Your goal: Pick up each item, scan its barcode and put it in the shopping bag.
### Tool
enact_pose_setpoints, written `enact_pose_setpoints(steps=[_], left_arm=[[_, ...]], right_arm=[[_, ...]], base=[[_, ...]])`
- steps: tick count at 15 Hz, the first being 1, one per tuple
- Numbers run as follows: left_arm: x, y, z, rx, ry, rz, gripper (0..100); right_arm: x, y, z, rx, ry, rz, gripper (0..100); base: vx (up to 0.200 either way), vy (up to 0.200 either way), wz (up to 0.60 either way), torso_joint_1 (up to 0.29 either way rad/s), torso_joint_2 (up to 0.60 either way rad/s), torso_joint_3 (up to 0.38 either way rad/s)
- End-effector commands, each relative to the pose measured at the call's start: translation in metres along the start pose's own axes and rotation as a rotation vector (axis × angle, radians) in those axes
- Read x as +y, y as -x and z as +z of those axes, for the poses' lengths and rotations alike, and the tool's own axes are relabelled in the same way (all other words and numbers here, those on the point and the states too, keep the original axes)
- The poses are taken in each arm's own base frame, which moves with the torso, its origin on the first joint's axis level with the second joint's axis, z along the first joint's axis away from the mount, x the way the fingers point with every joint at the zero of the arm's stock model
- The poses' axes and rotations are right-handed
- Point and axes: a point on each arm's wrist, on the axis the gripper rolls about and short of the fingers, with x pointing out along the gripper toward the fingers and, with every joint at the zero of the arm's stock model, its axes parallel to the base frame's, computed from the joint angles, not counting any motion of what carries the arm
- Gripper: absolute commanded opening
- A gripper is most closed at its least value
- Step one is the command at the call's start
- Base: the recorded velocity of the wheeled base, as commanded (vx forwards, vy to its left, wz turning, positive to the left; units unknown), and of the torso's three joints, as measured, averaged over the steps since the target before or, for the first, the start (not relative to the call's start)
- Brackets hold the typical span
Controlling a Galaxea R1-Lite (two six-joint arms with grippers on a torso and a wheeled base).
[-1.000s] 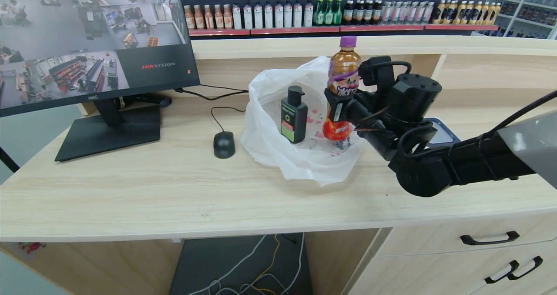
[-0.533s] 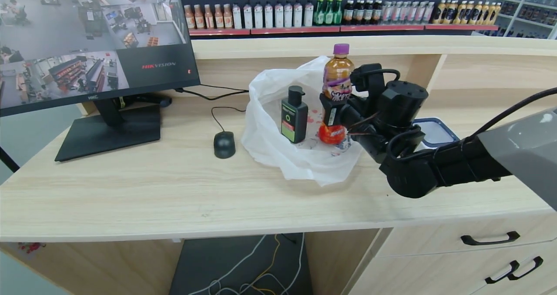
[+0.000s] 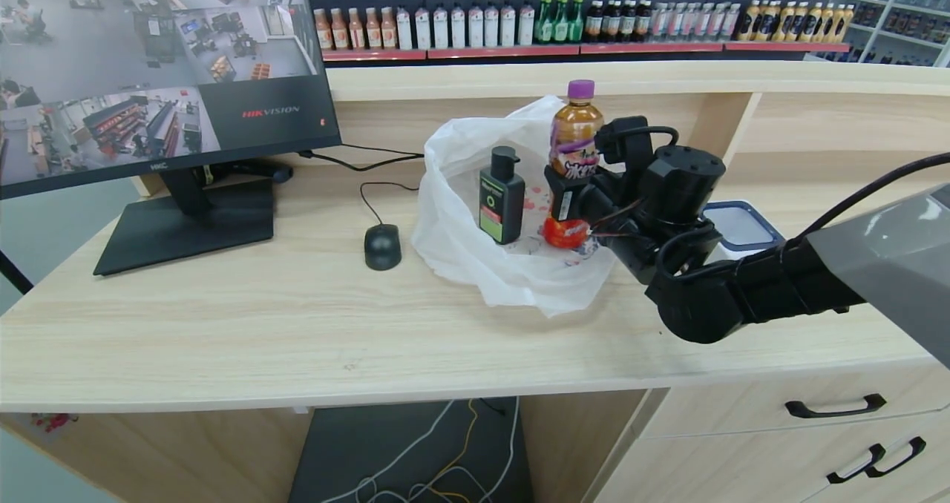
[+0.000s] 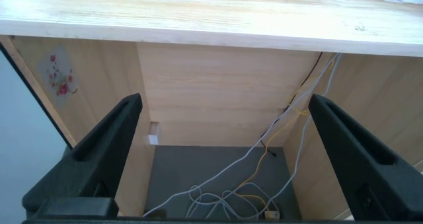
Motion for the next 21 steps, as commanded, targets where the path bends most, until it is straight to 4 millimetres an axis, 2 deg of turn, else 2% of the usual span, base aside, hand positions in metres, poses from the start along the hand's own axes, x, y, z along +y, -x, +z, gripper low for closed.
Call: enact_pose_setpoints(steps=[1, 5, 16, 17, 21], left_arm=[[0.000, 0.000, 0.000, 0.000, 0.000, -0.002, 100], [0.000, 0.000, 0.000, 0.000, 0.000, 0.000, 100], [0.000, 0.000, 0.000, 0.000, 0.000, 0.000, 100], [0.000, 0.000, 0.000, 0.000, 0.000, 0.000, 100], [0.000, 0.000, 0.000, 0.000, 0.000, 0.000, 100]], right_arm=[[0.002, 0.003, -0.006, 0.006, 0.002, 0.005, 0], [0.003, 0.014, -0.017, 0.009, 0.001, 0.010, 0], [0.006, 0.015, -0.016, -0.005, -0.003, 0.016, 0], [0.008, 0.016, -0.015, -0.014, -0.007, 0.021, 100], [0.007, 0.018, 0.000, -0.091, -0.021, 0.016, 100]], base=[[0.000, 0.000, 0.00, 0.000, 0.00, 0.000], [0.000, 0.000, 0.00, 0.000, 0.00, 0.000], [0.000, 0.000, 0.00, 0.000, 0.00, 0.000], [0.000, 0.000, 0.00, 0.000, 0.00, 0.000], [0.000, 0.000, 0.00, 0.000, 0.00, 0.000]])
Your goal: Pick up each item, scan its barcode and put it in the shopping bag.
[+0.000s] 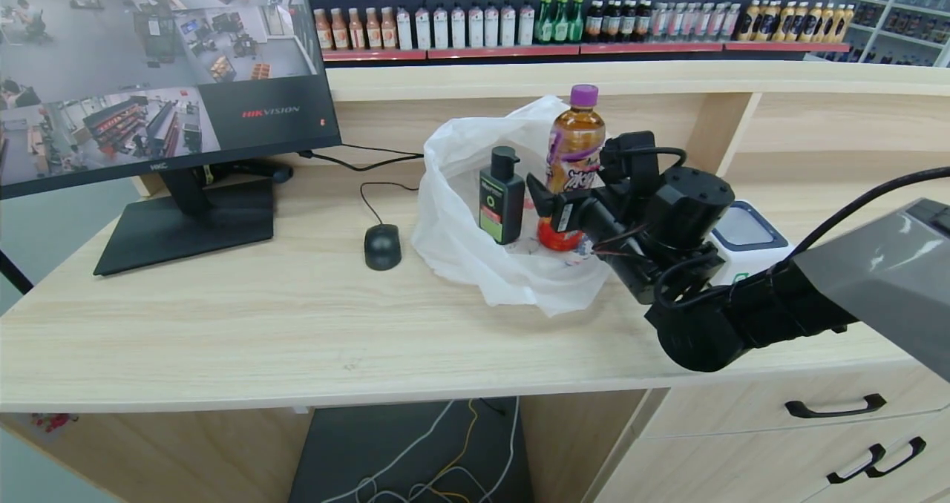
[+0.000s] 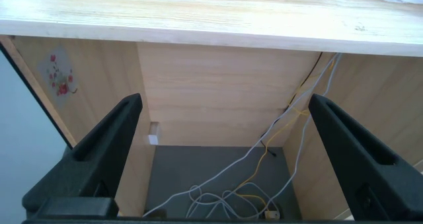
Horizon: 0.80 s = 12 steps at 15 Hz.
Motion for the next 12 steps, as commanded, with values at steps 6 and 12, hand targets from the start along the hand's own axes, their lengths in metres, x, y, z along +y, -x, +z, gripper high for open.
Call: enact_pose_setpoints(steps=[6, 12], left_arm=[[0.000, 0.000, 0.000, -0.001, 0.000, 0.000, 100], [0.000, 0.000, 0.000, -0.001, 0.000, 0.000, 100]], right_arm=[[-0.009, 0.025, 0.044, -0.085, -0.043, -0.013, 100], [-0.041, 0.159, 0.052, -0.023, -0.099, -0.034, 100]], base=[[0.000, 0.000, 0.00, 0.000, 0.00, 0.000], [0.000, 0.000, 0.00, 0.000, 0.00, 0.000]])
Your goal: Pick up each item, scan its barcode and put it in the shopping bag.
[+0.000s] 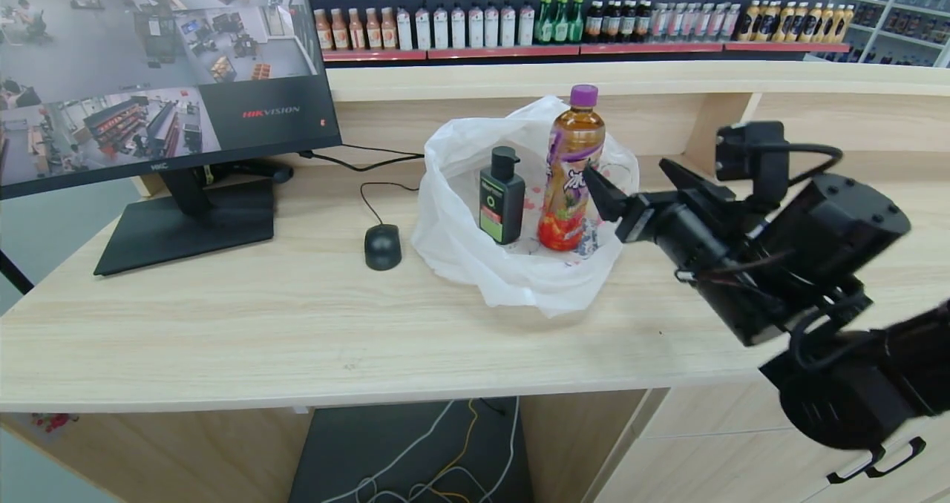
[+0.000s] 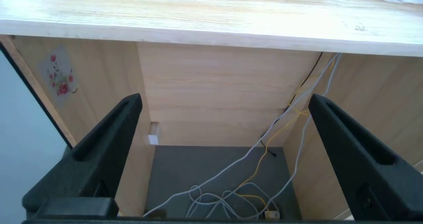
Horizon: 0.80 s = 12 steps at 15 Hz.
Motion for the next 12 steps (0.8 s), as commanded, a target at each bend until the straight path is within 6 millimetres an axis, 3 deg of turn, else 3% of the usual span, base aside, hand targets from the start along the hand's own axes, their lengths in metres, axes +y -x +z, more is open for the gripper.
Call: enact_pose_setpoints(steps=[1, 2, 4, 9, 12], left_arm=[[0.000, 0.000, 0.000, 0.000, 0.000, 0.001, 100], [0.000, 0.000, 0.000, 0.000, 0.000, 0.001, 100], [0.000, 0.000, 0.000, 0.000, 0.000, -0.001, 100], [0.000, 0.000, 0.000, 0.000, 0.000, 0.001, 100], [0.000, 0.000, 0.000, 0.000, 0.000, -0.001, 100]], right_arm=[[-0.025, 0.091, 0.007, 0.061, -0.030, -0.032, 100], [-0.035, 0.128, 0.010, 0.101, -0.050, -0.050, 100], [-0.041, 0.173, 0.013, 0.133, -0.067, -0.052, 100], [-0.047, 0.194, 0.034, 0.065, -0.124, -0.083, 100], [-0.051, 0.226, 0.038, 0.150, -0.118, -0.083, 100]], base=[[0.000, 0.000, 0.00, 0.000, 0.00, 0.000], [0.000, 0.000, 0.00, 0.000, 0.00, 0.000], [0.000, 0.000, 0.00, 0.000, 0.00, 0.000], [0.000, 0.000, 0.00, 0.000, 0.00, 0.000], [0.000, 0.000, 0.00, 0.000, 0.00, 0.000]])
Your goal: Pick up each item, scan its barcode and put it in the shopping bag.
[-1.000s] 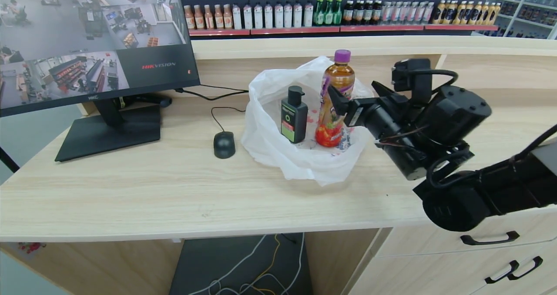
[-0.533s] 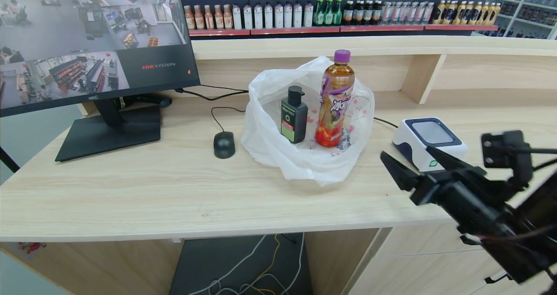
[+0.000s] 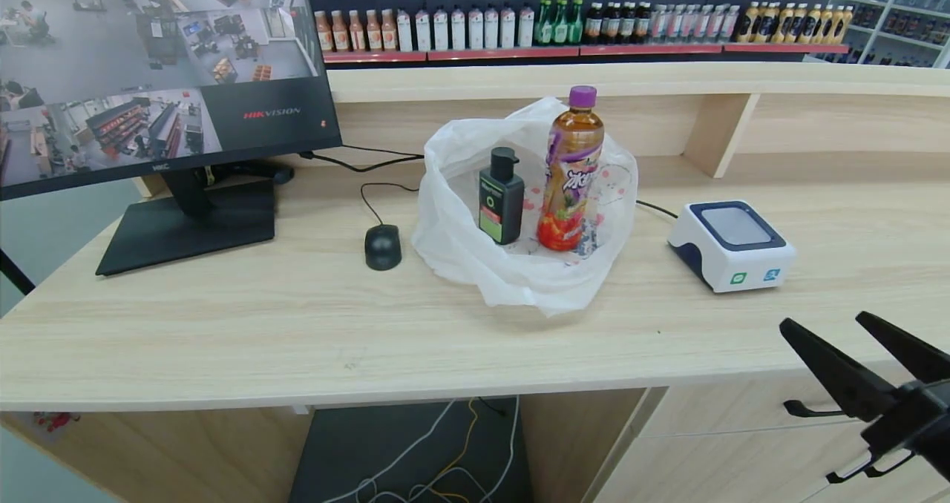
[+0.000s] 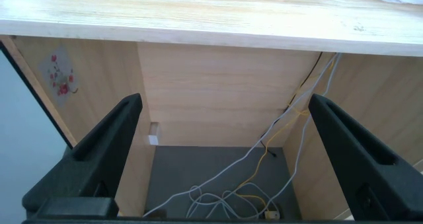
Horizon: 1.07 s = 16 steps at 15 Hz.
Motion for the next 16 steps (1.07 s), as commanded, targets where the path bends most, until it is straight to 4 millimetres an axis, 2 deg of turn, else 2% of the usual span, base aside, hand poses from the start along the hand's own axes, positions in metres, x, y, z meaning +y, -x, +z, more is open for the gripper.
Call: enact_pose_setpoints(steps=[1, 3, 6, 8, 11, 16], left_arm=[[0.000, 0.000, 0.000, 0.000, 0.000, 0.000, 100], [0.000, 0.000, 0.000, 0.000, 0.000, 0.000, 100], [0.000, 0.000, 0.000, 0.000, 0.000, 0.000, 100], [0.000, 0.000, 0.000, 0.000, 0.000, 0.000, 100], [0.000, 0.000, 0.000, 0.000, -0.002, 0.000, 100], [0.000, 0.000, 0.000, 0.000, -0.005, 0.000, 100]], right_arm=[[-0.007, 0.039, 0.008, -0.026, -0.010, 0.007, 100], [-0.011, 0.061, 0.002, 0.016, 0.005, 0.028, 100], [-0.025, 0.111, -0.027, 0.142, 0.078, 0.097, 100], [-0.030, 0.129, -0.039, 0.169, 0.113, 0.097, 100], [-0.035, 0.140, -0.055, 0.182, 0.148, 0.097, 100], [-0.031, 0.134, -0.054, 0.282, 0.162, -0.152, 100]], base=[[0.000, 0.000, 0.00, 0.000, 0.00, 0.000], [0.000, 0.000, 0.00, 0.000, 0.00, 0.000], [0.000, 0.000, 0.00, 0.000, 0.00, 0.000], [0.000, 0.000, 0.00, 0.000, 0.00, 0.000], [0.000, 0.000, 0.00, 0.000, 0.00, 0.000], [0.000, 0.000, 0.00, 0.000, 0.00, 0.000]])
